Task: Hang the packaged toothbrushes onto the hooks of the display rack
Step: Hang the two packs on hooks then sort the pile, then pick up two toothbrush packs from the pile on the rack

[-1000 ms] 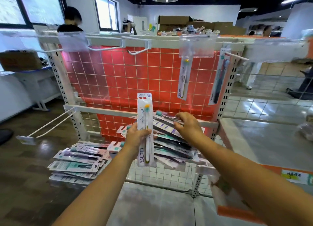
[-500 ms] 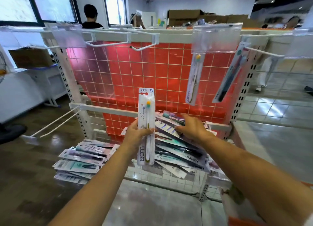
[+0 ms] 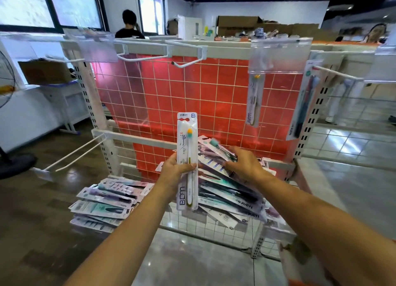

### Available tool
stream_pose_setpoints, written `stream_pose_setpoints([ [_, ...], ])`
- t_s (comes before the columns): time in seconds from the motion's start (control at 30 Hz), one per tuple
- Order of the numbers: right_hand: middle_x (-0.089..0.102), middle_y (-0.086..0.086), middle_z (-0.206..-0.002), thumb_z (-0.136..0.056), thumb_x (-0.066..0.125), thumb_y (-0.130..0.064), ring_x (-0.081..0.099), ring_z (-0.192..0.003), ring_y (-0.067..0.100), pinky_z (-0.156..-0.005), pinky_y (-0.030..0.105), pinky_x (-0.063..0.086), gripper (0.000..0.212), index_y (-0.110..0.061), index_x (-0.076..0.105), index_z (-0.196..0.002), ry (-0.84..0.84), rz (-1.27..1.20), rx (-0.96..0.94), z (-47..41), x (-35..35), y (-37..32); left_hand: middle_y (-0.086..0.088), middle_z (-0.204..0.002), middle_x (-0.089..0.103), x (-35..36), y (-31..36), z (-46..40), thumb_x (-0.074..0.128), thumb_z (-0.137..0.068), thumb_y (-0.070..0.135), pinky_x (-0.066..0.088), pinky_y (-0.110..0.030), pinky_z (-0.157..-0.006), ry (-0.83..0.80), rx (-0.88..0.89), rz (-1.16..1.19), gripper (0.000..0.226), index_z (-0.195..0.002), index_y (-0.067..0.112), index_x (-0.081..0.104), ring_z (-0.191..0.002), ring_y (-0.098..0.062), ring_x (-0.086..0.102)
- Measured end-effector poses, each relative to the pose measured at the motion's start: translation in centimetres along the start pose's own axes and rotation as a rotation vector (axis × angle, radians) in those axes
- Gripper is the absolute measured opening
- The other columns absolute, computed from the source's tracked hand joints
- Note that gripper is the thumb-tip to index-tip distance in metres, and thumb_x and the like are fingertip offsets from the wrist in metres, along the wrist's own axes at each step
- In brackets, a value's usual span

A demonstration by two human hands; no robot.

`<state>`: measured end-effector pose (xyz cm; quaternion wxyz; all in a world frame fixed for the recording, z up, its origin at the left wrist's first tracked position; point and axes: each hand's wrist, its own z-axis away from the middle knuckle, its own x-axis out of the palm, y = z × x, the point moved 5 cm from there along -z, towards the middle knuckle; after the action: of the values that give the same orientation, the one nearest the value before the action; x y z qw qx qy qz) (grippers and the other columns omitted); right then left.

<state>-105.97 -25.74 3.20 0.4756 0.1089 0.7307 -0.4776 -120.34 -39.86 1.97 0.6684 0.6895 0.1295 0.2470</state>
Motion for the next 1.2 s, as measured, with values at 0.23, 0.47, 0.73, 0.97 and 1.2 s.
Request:
stream_pose_setpoints([
  [0.23, 0.053, 0.007, -0.125, -0.085, 0.063, -0.035, 0.051, -0.108, 0.022, -0.091, 0.036, 0.047, 0.057, -0.017, 0.042, -0.135, 0.12, 0.137, -0.011, 2.0, -1.4, -0.3, -0.005, -0.077, 0.064, 1.0, 0.9, 1.3, 0.053, -0.083, -0.009, 0.053, -0.029, -0.059, 0.003, 0.023, 0.006, 0.026, -0.099, 0.011, 0.058, -0.068, -0.018, 0.066],
  [0.47, 0.046, 0.005, -0.128, -0.079, 0.071, -0.038, 0.042, -0.115, 0.022, -0.093, 0.033, 0.039, 0.067, -0.019, 0.039, -0.135, 0.173, 0.158, 0.004, 5.3, -2.3, -0.4, -0.015, -0.094, 0.06, 1.2, 0.8, 3.7, 0.048, -0.087, -0.006, 0.052, -0.045, -0.078, 0.002, -0.016, 0.04, 0.026, -0.108, 0.007, 0.056, -0.086, -0.03, 0.06],
  [0.73, 0.037, 0.006, -0.124, -0.079, 0.071, -0.036, 0.042, -0.115, 0.019, -0.098, 0.033, 0.044, 0.083, -0.016, 0.025, -0.145, 0.253, 0.073, -0.037, 9.6, -2.8, -1.5, -0.024, -0.107, 0.056, 1.7, 1.3, 6.5, 0.045, -0.081, -0.015, 0.052, -0.046, -0.075, -0.082, -0.03, 0.0, 0.042, -0.116, 0.007, 0.053, -0.099, -0.039, 0.059],
  [0.97, 0.037, 0.005, -0.128, -0.078, 0.073, -0.034, 0.048, -0.116, 0.019, -0.093, 0.032, 0.05, 0.08, -0.015, 0.028, -0.142, 0.342, 0.021, -0.059, 12.6, -3.2, -1.7, -0.01, -0.084, 0.063, 2.7, 1.3, 8.3, 0.048, -0.081, -0.018, 0.051, -0.039, -0.069, -0.129, -0.016, -0.031, 0.044, -0.121, 0.0, 0.049, -0.081, -0.027, 0.062],
  [1.2, 0.037, 0.004, -0.127, -0.078, 0.071, -0.038, 0.048, -0.113, 0.019, -0.087, 0.031, 0.05, 0.082, -0.016, 0.027, -0.144, 0.388, 0.057, -0.018, 14.1, -4.0, -0.9, -0.01, -0.074, 0.063, 4.9, 1.7, 9.3, 0.046, -0.089, -0.007, 0.056, -0.034, -0.058, -0.27, -0.04, 0.073, 0.027, -0.113, 0.004, 0.051, -0.064, -0.023, 0.063],
])
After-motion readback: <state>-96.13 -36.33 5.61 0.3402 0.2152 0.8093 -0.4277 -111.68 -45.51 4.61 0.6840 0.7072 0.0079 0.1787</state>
